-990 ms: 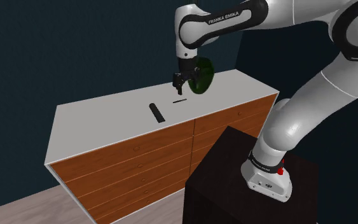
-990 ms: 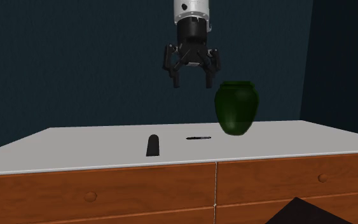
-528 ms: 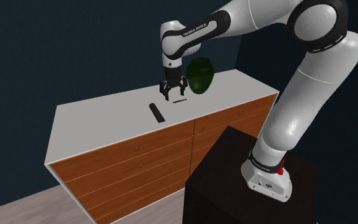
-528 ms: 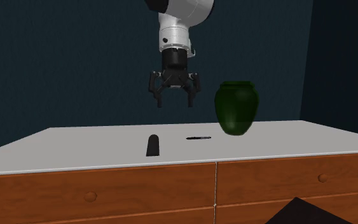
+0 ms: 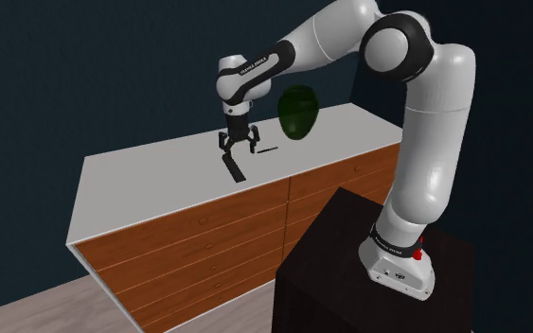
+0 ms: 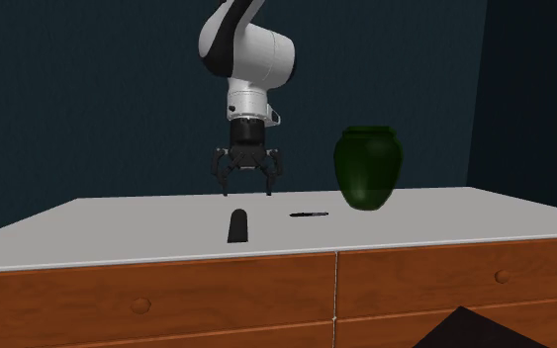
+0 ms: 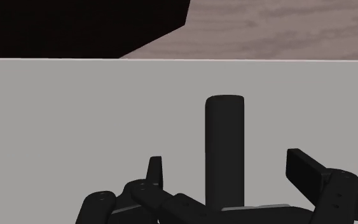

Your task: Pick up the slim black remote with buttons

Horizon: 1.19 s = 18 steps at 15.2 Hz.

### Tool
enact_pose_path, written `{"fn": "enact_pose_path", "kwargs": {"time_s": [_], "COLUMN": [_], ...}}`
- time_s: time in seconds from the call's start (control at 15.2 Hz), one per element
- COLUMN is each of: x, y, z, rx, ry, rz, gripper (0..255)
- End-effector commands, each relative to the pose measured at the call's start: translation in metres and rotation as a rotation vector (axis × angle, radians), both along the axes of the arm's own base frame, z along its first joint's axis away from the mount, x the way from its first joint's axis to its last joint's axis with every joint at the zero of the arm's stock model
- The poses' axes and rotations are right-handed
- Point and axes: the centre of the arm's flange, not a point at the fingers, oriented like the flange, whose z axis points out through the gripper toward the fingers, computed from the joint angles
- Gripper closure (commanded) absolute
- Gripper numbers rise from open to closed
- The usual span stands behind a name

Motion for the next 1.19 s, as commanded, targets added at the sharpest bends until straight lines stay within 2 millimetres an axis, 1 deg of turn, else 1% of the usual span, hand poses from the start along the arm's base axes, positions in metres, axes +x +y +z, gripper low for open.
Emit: {"fn": "enact_pose_path", "kwargs": {"time_s": [0.0,0.13,0.2,0.59,0.66,0.79,0.86,1.12], "x": [0.019,0.039,0.041,0.041,0.041,0.041,0.041,0.04], "y": [0.002,0.002,0.002,0.002,0.002,0.002,0.001,0.003], "z": [-0.019,-0.038,-0.039,-0.071,-0.079,-0.079,-0.079,-0.078], "rx": [0.007,0.013,0.014,0.014,0.014,0.014,0.014,0.014], "ry": [0.011,0.022,0.022,0.022,0.022,0.022,0.022,0.022], "rz": [-0.025,-0.05,-0.052,-0.052,-0.052,-0.052,-0.052,-0.052], "gripper": [0,0,0,0,0,0,255,255]}}
